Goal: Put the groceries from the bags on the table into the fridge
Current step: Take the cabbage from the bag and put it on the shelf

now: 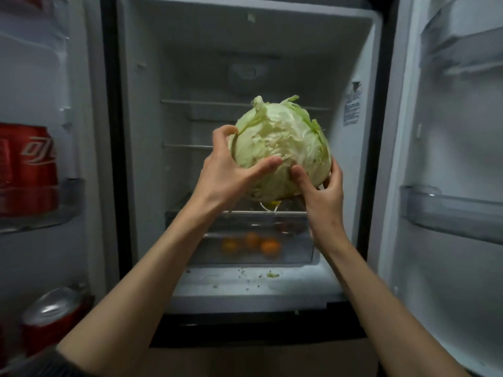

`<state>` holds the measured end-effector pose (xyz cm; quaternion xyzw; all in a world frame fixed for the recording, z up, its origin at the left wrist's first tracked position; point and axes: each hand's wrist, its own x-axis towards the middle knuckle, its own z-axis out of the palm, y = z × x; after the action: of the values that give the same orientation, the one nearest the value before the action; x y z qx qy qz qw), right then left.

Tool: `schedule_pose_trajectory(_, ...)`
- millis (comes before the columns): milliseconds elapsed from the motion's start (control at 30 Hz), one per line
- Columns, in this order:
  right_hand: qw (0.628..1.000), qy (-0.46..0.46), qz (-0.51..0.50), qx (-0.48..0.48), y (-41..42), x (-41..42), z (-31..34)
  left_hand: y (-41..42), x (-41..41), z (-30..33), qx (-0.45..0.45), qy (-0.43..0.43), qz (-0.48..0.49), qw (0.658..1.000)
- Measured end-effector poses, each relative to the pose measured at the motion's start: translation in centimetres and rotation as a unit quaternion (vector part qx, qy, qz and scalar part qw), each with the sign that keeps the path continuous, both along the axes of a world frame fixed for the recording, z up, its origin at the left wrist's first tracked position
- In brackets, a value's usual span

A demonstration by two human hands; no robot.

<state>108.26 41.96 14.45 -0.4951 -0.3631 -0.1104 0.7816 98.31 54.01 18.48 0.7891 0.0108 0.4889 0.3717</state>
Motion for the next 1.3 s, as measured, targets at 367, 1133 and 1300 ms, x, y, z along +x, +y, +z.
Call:
schedule_pose_trajectory(367, 0.993, 0.089, 0.07, -0.017, 8.6, 12.2, 7.0, 9.2, 11.2, 5.6, 0.076, 0.033, 0.041, 0.996)
schedule_pose_trajectory(1133, 0.982, 0.022, 0.047, -0.184, 8.3, 17.4, 12.3, 11.2, 16.3, 9.1, 0.073, 0.031, 0.116, 0.99)
schedule_pose_trajectory(1300, 0.983, 0.003, 0.047, -0.18, 8.5, 16.8, 12.4, 12.1, 15.8, 9.0, 0.027, 0.046, 0.084, 0.995)
